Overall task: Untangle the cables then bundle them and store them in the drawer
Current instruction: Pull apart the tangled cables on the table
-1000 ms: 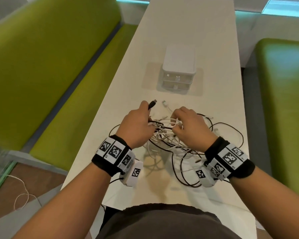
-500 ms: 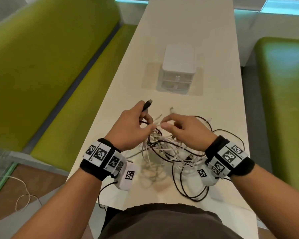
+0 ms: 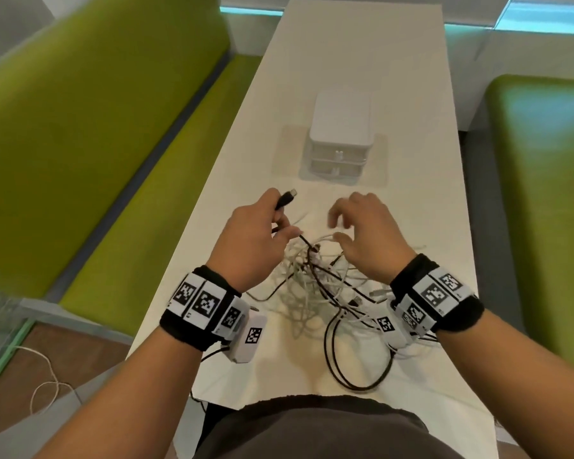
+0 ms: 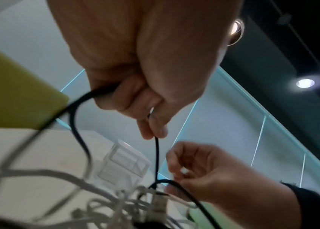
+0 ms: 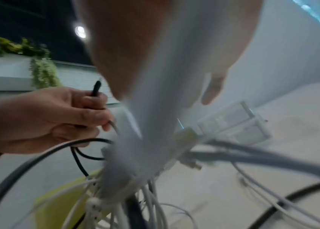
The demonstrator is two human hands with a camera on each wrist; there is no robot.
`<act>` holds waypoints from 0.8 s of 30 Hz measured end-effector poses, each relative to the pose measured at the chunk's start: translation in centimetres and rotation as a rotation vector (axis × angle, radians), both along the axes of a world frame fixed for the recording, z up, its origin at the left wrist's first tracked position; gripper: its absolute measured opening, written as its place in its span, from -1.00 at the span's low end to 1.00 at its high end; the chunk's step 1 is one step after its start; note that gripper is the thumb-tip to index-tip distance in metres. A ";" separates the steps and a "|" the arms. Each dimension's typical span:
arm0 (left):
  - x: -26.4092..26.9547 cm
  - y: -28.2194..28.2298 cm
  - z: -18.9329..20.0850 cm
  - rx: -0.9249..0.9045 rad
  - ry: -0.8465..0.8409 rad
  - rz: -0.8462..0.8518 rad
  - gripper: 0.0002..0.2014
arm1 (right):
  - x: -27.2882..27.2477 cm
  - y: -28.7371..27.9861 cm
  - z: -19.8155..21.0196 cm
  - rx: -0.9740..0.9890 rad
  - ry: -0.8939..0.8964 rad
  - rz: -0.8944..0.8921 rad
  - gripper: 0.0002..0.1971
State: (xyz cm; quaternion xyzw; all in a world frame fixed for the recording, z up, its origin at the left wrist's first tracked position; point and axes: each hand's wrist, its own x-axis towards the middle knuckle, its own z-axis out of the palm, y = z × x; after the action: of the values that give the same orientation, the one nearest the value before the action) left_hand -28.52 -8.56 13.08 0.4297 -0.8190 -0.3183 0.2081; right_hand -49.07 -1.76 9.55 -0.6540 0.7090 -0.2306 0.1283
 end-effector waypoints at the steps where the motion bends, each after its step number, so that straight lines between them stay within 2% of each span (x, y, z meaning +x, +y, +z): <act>1: -0.1 0.0 -0.2 -0.014 -0.010 0.005 -0.64 | 0.6 0.2 0.3 -0.028 -0.090 0.139 -0.72; 3: -0.2 0.1 -0.1 -0.087 -0.018 0.028 -0.67 | 1.4 0.7 0.7 0.100 -0.309 0.268 -0.67; 5: -0.2 0.1 0.3 -0.182 -0.005 0.010 -0.64 | 1.7 0.9 0.5 0.228 -0.374 0.252 -0.70; 7: -0.2 0.3 0.8 -0.242 0.009 -0.063 -0.64 | 1.6 1.1 0.3 0.277 -0.307 0.200 -0.83; 9: -0.2 0.3 1.1 -0.317 -0.017 -0.105 -0.72 | 1.6 1.0 0.5 0.240 -0.127 0.152 -0.91; 11: 0.1 0.0 1.2 -0.384 -0.046 -0.124 -0.81 | 1.8 1.0 0.6 0.142 0.068 0.135 -0.88; 12: 0.4 -0.3 1.2 -0.399 -0.053 -0.133 -0.81 | 1.9 1.0 0.5 0.099 0.108 0.132 -0.84; 14: 0.8 -0.7 1.3 -0.361 -0.004 -0.132 -0.75 | 2.1 1.1 0.2 0.056 0.054 0.132 -0.77; 16: 1.0 -1.1 1.6 -0.239 0.060 -0.098 -0.67 | 2.2 1.1 -0.6 -0.002 -0.102 0.113 -0.79; 17: 1.0 -1.2 1.7 -0.175 0.038 -0.086 -0.65 | 2.2 1.1 -0.9 -0.043 -0.160 0.083 -0.81; 21: 0.7 -1.8 1.5 -0.151 -0.276 -0.063 -0.72 | 2.1 0.6 -0.8 -0.262 -0.314 -0.049 -0.85; 23: 0.6 -2.0 1.0 -0.102 -0.308 -0.055 -0.81 | 2.0 0.5 -0.1 -0.286 -0.391 -0.039 -0.89; 24: 0.5 -1.9 0.8 -0.064 -0.314 -0.038 -0.77 | 1.9 0.3 0.1 -0.247 -0.360 -0.009 -0.89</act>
State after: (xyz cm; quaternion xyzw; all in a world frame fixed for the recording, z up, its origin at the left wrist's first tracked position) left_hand -27.99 -10.42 13.84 0.4519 -0.8591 -0.2247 0.0849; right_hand -47.19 -1.42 9.65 -0.6099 0.6440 -0.4291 0.1707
